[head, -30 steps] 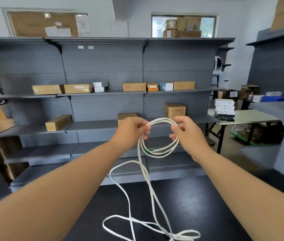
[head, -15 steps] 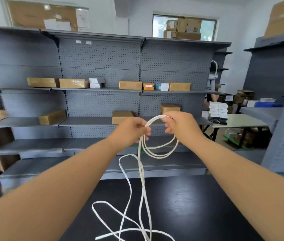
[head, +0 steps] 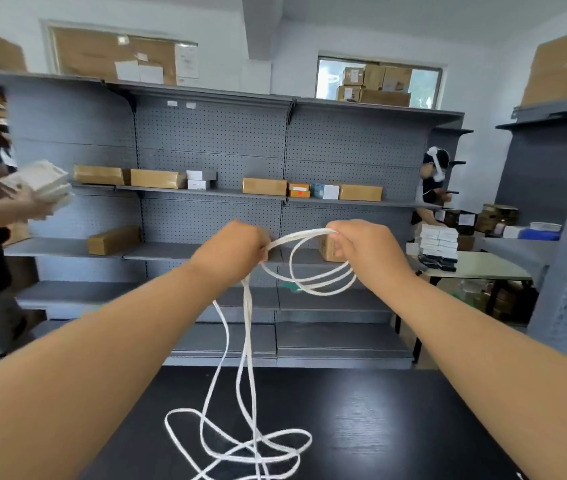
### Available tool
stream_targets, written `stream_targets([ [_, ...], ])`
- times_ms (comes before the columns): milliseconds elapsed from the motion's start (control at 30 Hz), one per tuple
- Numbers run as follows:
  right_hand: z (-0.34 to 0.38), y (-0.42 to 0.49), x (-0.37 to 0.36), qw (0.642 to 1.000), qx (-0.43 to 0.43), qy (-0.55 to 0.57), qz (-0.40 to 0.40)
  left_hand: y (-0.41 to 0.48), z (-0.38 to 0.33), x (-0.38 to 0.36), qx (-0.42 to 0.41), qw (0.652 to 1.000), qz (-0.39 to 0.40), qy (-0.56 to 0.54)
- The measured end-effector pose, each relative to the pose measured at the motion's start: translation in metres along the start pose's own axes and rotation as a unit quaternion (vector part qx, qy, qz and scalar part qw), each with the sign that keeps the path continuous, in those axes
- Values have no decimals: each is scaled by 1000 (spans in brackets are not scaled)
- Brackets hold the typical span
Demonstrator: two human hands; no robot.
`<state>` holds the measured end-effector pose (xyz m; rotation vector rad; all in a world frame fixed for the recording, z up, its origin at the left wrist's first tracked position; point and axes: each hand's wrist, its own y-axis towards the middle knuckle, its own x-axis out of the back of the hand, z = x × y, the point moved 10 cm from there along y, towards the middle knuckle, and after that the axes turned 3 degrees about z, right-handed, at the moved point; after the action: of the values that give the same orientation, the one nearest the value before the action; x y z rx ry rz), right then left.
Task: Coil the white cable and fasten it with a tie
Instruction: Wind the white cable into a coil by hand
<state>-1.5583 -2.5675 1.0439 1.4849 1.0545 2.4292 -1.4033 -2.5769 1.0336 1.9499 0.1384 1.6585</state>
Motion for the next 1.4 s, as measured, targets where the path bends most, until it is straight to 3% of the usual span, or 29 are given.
stream_targets([
  [133,9,7,-1,1000,12,13,0,3,11,35,-23,996,-74,41],
  [267,19,15,-3,999,23,34,4,-7,29,7,27,993,79,-85],
  [467,36,23,-13,999,44,30,12,-37,60,-28,136,945,165,-247],
  [533,39,25,-16,999,43,30,10,-32,67,-17,136,960,132,-205],
  [600,40,28,-18,999,37,35,2,-22,80,24,144,985,-15,-91],
  [667,41,30,-21,999,33,38,-3,-22,77,59,113,984,-132,25],
  [700,41,30,-23,999,32,31,1,-19,67,58,79,985,-96,115],
  [733,41,30,-29,999,31,19,16,-16,62,40,47,985,-9,168],
  [800,44,27,-45,998,30,0,54,-20,63,9,2,968,115,222],
  [833,44,26,-52,998,28,1,63,-16,69,14,11,968,100,231],
  [900,39,26,-57,997,-7,60,54,-4,78,44,37,974,-10,222],
  [1000,31,27,-56,993,-43,102,34,-3,56,80,-4,978,-177,108],
  [1067,30,28,-48,993,-51,104,19,-7,51,94,-10,976,-215,4],
  [1133,31,29,-39,991,-55,119,1,-8,58,98,2,973,-231,-28],
  [1233,31,30,-26,989,-59,132,-25,-11,76,71,53,965,-188,-173],
  [1300,24,27,-20,988,-66,132,-42,-14,84,33,99,942,-115,-301],
  [1400,8,19,-16,985,-104,129,-56,-20,78,-10,124,908,-41,-399],
])
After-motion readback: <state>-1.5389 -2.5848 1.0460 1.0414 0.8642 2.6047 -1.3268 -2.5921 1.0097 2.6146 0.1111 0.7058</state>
